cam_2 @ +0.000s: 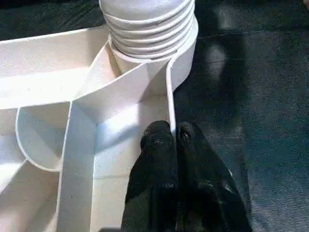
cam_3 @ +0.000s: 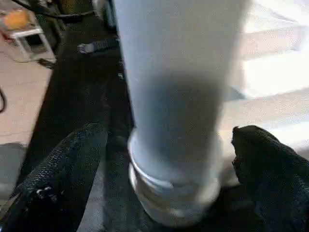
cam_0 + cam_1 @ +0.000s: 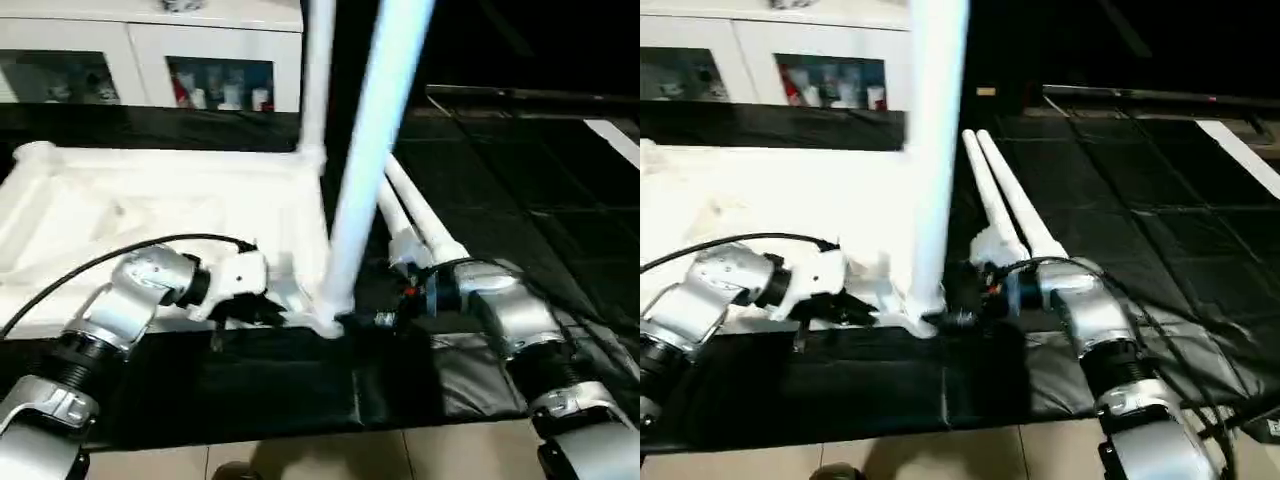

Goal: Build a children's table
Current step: Rotate leg to tighten

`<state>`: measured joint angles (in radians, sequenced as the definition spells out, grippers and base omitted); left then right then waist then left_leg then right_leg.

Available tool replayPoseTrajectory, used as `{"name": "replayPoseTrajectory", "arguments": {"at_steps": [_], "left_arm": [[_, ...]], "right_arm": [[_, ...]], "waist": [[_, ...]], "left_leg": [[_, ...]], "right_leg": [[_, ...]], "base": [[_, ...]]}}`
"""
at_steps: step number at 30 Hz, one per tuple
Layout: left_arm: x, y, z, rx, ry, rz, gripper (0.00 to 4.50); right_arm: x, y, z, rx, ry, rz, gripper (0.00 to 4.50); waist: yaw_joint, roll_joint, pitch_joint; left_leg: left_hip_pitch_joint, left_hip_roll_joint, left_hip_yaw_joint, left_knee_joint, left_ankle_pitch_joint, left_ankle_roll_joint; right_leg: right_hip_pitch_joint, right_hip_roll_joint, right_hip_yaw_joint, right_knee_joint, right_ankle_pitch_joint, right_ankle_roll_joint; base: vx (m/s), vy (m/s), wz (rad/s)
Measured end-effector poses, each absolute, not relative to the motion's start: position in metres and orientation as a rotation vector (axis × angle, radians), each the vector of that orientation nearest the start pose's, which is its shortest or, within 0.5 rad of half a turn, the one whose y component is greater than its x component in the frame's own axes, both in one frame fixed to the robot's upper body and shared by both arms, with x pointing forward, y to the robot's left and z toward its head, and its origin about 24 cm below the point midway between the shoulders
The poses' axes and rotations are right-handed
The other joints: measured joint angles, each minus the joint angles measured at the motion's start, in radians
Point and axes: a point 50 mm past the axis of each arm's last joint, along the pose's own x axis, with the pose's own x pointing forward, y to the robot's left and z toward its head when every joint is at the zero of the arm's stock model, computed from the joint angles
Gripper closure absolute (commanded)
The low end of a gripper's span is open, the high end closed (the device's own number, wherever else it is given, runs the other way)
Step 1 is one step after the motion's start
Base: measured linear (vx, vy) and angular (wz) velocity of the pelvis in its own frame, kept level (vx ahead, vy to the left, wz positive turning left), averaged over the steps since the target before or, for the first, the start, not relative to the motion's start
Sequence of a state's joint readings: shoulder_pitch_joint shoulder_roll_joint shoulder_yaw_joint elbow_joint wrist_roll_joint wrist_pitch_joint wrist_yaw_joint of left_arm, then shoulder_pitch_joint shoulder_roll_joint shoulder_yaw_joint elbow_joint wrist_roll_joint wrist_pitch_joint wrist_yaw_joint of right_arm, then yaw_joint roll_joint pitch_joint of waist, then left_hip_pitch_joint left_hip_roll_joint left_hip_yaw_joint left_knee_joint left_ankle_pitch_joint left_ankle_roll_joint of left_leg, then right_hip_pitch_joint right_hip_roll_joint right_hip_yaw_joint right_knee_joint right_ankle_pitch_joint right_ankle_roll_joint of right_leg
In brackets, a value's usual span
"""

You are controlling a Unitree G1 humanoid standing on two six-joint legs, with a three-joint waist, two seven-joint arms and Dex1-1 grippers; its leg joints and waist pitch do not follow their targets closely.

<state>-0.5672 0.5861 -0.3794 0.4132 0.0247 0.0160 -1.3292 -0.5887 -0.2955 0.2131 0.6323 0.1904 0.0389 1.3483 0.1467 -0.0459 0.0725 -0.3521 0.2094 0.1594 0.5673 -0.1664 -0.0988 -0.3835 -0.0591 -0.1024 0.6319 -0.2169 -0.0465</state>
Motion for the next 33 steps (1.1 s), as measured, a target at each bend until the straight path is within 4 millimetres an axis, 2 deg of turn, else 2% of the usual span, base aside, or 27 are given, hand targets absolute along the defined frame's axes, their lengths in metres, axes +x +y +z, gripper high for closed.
{"name": "replayPoseTrajectory", "arguments": {"at_steps": [1, 2, 5, 8, 20, 33], "left_arm": [[0.304, 0.165, 0.076, 0.685, 0.461, -1.459, 4.50], [0.303, 0.164, 0.076, 0.685, 0.460, -1.462, 4.50], [0.302, 0.163, 0.076, 0.682, 0.464, -1.484, 4.50], [0.302, 0.161, 0.075, 0.689, 0.458, -1.498, 4.50], [0.300, 0.160, 0.076, 0.695, 0.457, -1.531, 4.50], [0.300, 0.160, 0.074, 0.676, 0.467, -1.525, 4.50]], "right_arm": [[0.310, -0.117, 0.060, -0.111, 0.263, 1.497, 0.01], [0.310, -0.117, 0.060, -0.110, 0.266, 1.503, 0.28], [0.309, -0.118, 0.059, -0.106, 0.275, 1.510, 0.35], [0.309, -0.119, 0.057, -0.093, 0.292, 1.515, 0.73], [0.308, -0.120, 0.053, -0.057, 0.331, 1.530, 1.65], [0.304, -0.121, 0.049, -0.027, 0.334, 1.519, 1.78]], "waist": [[0.001, 0.000, 0.000], [0.001, 0.000, 0.000], [0.002, 0.000, 0.000], [0.003, 0.000, 0.000], [0.002, 0.000, 0.000], [0.005, 0.001, -0.002]], "left_leg": [[0.000, 0.000, 0.000, 0.000, 0.000, 0.000], [-0.001, 0.000, 0.000, 0.001, 0.000, 0.001], [-0.001, 0.000, 0.001, 0.002, -0.001, 0.002], [-0.001, 0.000, 0.001, 0.002, -0.001, 0.002], [-0.001, 0.000, 0.002, 0.003, -0.001, 0.002], [0.000, 0.000, 0.003, 0.003, -0.001, 0.002]], "right_leg": [[0.000, 0.000, 0.000, 0.000, 0.000, 0.000], [0.000, 0.000, 0.000, 0.000, 0.000, 0.000], [0.000, 0.000, 0.001, 0.000, 0.000, 0.000], [0.000, 0.000, 0.001, 0.000, 0.000, 0.000], [0.000, 0.000, 0.001, 0.001, 0.001, 0.001], [0.001, 0.000, 0.001, 0.001, 0.001, 0.001]], "base": [[0.000, 0.000, 0.00], [0.000, 0.000, 0.00], [0.000, 0.000, 0.00], [0.000, 0.000, 0.00], [0.000, 0.000, 0.00], [0.000, 0.000, 0.00]]}}
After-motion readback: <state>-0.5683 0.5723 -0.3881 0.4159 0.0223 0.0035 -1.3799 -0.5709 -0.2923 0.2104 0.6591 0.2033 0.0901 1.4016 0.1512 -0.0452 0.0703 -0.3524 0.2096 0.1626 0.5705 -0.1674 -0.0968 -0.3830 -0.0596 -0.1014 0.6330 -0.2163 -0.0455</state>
